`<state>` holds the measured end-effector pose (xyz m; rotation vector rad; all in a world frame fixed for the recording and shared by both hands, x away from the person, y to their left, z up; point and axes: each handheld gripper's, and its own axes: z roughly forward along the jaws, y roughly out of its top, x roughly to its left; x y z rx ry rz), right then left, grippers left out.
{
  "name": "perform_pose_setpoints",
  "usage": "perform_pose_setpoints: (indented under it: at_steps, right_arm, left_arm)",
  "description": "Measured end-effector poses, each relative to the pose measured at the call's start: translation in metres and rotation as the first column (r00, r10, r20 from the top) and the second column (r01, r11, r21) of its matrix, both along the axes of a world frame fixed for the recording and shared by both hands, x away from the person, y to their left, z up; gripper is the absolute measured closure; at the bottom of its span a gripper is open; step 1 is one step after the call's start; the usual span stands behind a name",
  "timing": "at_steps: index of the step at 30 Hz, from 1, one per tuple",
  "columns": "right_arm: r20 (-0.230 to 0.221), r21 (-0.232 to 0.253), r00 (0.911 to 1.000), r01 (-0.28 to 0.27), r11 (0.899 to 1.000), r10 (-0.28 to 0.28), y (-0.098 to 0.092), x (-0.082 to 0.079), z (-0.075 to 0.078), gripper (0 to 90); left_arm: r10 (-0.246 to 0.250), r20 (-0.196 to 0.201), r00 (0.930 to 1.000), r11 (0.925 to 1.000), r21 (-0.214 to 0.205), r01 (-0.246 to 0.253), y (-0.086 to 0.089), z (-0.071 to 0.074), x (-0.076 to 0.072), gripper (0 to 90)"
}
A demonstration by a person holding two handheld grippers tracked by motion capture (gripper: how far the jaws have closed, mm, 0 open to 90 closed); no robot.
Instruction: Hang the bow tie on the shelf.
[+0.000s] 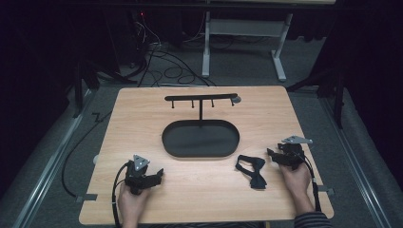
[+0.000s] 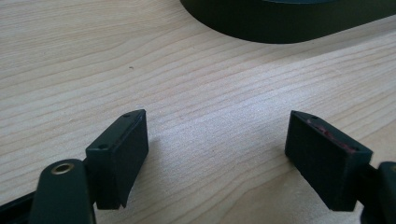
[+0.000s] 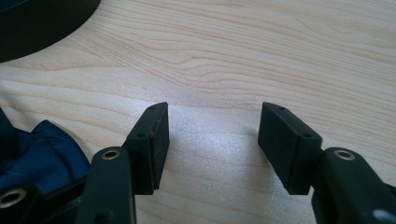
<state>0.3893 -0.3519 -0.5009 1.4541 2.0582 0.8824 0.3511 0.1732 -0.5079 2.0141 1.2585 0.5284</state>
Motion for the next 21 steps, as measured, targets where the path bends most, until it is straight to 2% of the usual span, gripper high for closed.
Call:
perform_pose_setpoints:
  at_steps: [10,11,12,13,21]
  right_arm:
    - [0.000,0.004,1.0000,-0.009,1.000,0.009,0.000,0.000,0.000,44.3]
    - [-0.007,0.011,0.9999,-0.012,1.000,0.012,0.000,-0.001,0.001,45.2]
    - [-0.020,0.044,0.9996,-0.020,0.999,0.020,0.000,-0.002,0.003,46.9]
    - [-0.016,0.054,0.9996,-0.021,0.998,0.022,-0.001,-0.003,0.004,46.9]
    - [-0.002,0.083,0.9990,-0.045,0.996,0.045,-0.001,-0.013,0.015,48.0]
  left_arm:
    - [0.000,0.000,1.0000,1.0000,-0.001,0.000,0.000,0.000,0.000,21.7]
    - [0.001,0.001,1.0000,1.0000,-0.001,-0.001,0.000,0.000,0.000,21.7]
    - [0.001,0.001,1.0000,1.0000,-0.001,-0.001,0.000,0.000,0.000,21.7]
    - [0.000,0.000,1.0000,1.0000,-0.002,0.000,0.000,0.000,0.000,21.7]
    - [0.001,0.001,1.0000,1.0000,-0.001,-0.001,0.000,0.000,0.000,21.7]
